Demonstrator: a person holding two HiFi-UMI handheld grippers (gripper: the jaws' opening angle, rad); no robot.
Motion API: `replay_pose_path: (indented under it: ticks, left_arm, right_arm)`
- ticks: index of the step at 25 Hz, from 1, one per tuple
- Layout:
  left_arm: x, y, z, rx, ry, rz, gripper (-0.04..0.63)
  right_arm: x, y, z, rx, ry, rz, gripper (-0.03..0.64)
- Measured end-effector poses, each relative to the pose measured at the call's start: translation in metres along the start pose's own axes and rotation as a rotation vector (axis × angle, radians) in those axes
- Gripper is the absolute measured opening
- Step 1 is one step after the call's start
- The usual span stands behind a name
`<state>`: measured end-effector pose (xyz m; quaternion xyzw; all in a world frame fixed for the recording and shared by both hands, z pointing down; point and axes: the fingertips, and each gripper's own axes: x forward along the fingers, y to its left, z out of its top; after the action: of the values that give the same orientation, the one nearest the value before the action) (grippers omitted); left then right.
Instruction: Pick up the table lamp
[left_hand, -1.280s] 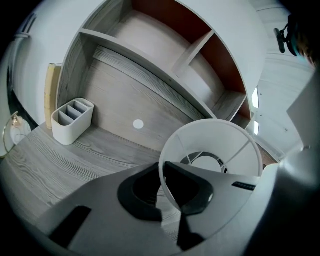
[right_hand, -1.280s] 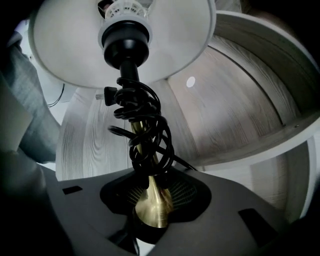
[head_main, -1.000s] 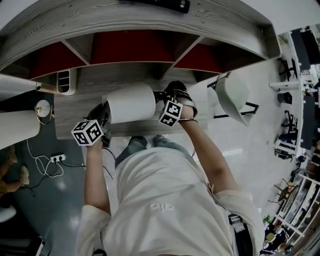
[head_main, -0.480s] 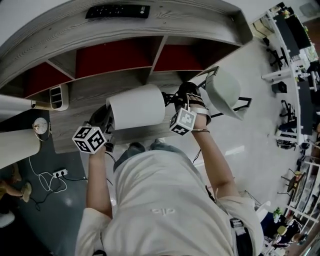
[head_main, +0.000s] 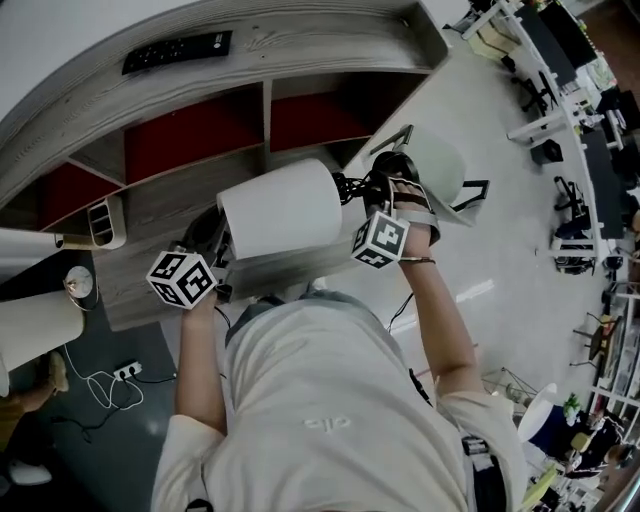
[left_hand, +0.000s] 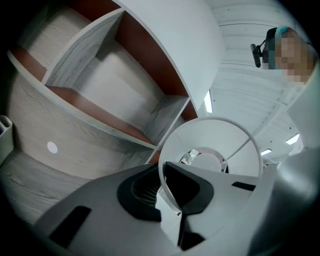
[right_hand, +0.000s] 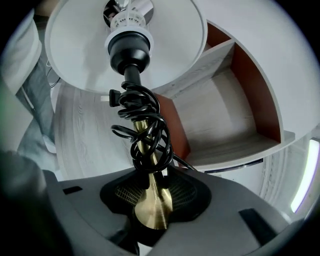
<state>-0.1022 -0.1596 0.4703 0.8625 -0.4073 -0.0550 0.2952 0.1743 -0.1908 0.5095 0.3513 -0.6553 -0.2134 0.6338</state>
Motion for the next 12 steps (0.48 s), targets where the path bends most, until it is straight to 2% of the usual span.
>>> replay_pose_path:
  ticks: [5,12]
  left_arm:
    - [0.009,-0.012,0.005,0.013,-0.012,-0.018,0.042]
    - [0.013,-0.017,0.008,0.023,-0.011,-0.011,0.041]
  right_arm:
    - [-0.005,-0.014,-0.011,0.004,0.004,-0.025,0.158]
    - [0.002,-0.013,-0.014,0.016,-0.010,-0.006,0.158]
